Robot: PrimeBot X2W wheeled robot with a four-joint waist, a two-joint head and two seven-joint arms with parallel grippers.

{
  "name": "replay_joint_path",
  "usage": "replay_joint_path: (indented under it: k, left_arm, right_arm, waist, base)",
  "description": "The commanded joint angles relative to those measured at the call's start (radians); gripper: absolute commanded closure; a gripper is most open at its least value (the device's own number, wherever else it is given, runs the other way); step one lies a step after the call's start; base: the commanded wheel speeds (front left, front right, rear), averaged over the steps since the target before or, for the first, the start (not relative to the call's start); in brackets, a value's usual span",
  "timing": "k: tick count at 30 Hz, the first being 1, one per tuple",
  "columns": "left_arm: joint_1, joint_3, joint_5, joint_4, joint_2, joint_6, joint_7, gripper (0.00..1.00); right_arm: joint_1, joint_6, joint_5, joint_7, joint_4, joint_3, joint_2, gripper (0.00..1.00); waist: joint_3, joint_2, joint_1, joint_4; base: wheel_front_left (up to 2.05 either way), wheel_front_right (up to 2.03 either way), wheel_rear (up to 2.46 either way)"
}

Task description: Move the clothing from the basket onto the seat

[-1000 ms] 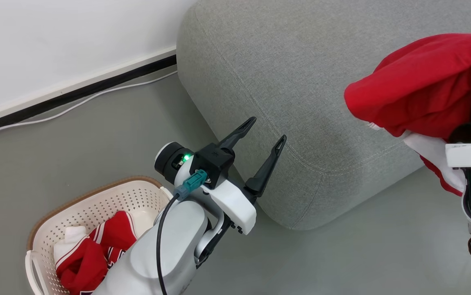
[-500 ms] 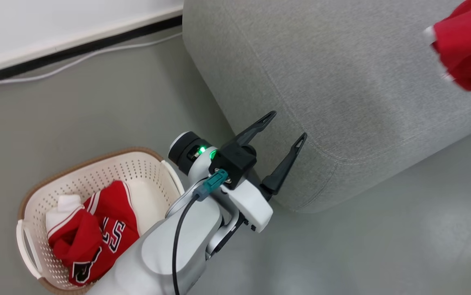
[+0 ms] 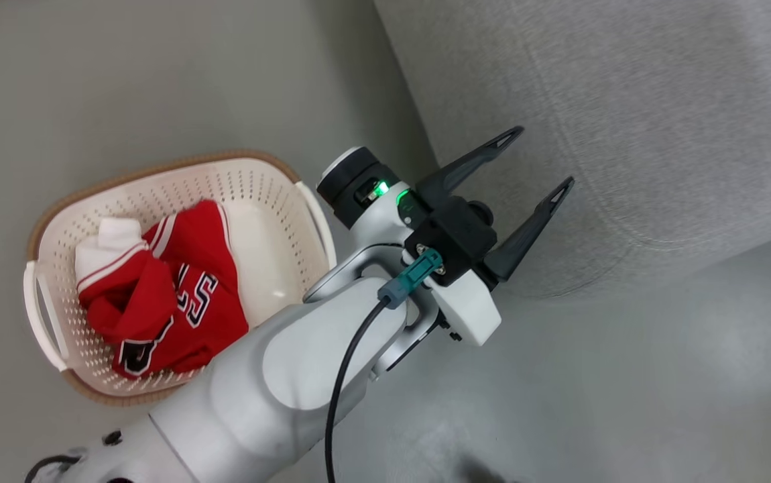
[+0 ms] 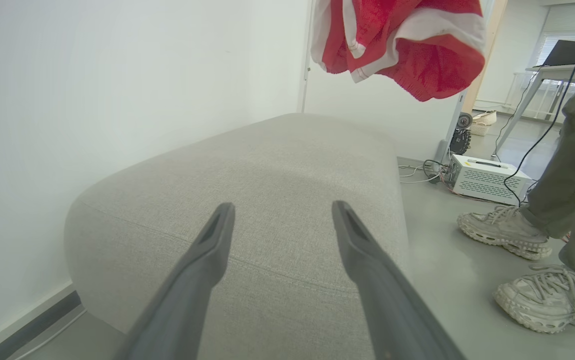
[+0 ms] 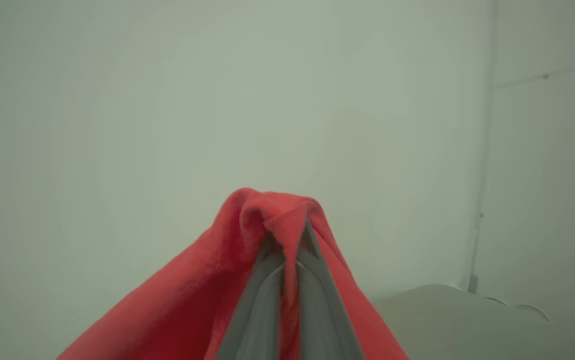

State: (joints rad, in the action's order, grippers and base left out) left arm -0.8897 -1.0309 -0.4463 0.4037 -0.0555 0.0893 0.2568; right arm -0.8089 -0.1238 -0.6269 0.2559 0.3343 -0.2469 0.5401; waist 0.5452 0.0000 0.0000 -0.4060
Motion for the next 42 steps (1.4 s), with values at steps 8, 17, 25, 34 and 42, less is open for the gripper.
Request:
replay_joint_path:
  k: [8,17,25,34,42]
  left_arm:
    - [-0.115,-0.064,-0.036,-0.043,0.005,0.059,0.005,0.0]
    - [-0.164,-0.126,-0.056,-0.088,0.005,0.119,0.005,0.0]
    - [-0.165,-0.149,-0.06,-0.111,0.005,0.154,0.005,0.0]
    - [-0.157,-0.148,-0.067,-0.124,0.005,0.159,0.005,0.0]
    - [-0.128,-0.124,-0.075,-0.143,0.005,0.157,0.005,0.0]
  right_arm:
    - [-0.139,-0.007,0.009,0.006,0.126,-0.037,0.121,1.0]
    - [-0.301,-0.007,0.081,0.006,0.312,-0.063,0.2,1.0]
    - [-0.369,-0.007,0.091,0.006,0.453,-0.021,0.198,1.0]
    - [-0.301,-0.007,-0.061,0.006,0.49,0.167,0.175,1.0]
    - [-0.156,-0.007,-0.193,0.006,0.429,0.281,0.169,0.98]
  waist:
    - [0.163,0.0,0.0,0.09]
    - [0.278,0.0,0.0,0.16]
    - [0.326,0.0,0.0,0.205]
    - [0.312,0.0,0.0,0.219]
    - [0.268,0.0,0.0,0.227]
  base:
    - [0.0,0.0,0.0]
    - [0.0,0.0,0.0]
    - [0.0,0.0,0.0]
    - [0.0,0.0,0.0]
    - [0.0,0.0,0.0]
